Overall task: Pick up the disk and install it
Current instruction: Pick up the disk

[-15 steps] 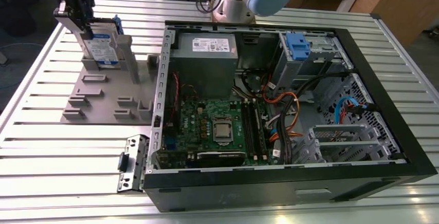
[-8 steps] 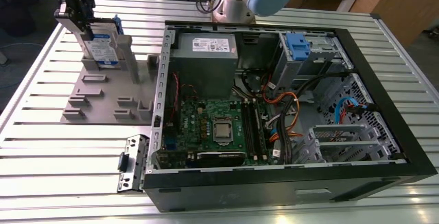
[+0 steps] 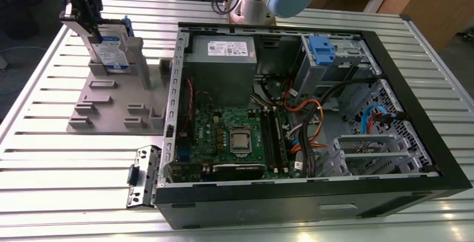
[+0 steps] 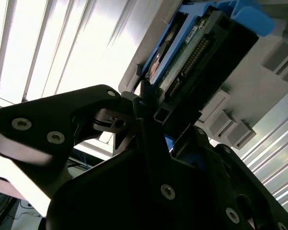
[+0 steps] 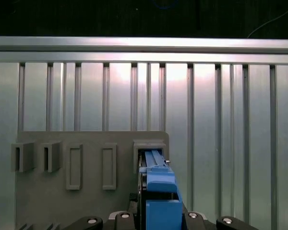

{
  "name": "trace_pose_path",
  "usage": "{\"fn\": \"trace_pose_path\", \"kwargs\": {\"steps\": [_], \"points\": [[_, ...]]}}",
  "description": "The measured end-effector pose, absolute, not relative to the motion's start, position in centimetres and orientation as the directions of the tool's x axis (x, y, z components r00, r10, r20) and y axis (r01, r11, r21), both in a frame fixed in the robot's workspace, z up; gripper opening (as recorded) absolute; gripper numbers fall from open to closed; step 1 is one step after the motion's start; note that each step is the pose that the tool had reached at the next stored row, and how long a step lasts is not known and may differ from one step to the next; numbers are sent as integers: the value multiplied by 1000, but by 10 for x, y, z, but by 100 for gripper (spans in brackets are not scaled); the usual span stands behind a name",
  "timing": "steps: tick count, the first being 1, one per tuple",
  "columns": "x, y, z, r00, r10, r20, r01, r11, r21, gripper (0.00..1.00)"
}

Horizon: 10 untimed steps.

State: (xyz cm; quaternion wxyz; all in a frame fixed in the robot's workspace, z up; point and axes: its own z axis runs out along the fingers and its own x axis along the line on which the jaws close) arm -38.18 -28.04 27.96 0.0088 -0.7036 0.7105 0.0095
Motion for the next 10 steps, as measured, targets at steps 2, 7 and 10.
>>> {"fn": "trace_pose_path", "kwargs": {"steps": [2, 7, 10], "points": [[-382, -280, 280, -10, -1000, -26, -1000, 10, 1, 36], [-382, -280, 279, -10, -1000, -26, -1000, 10, 1, 36], [-382, -280, 279, -10, -1000, -26, -1000, 10, 1, 36]]}}
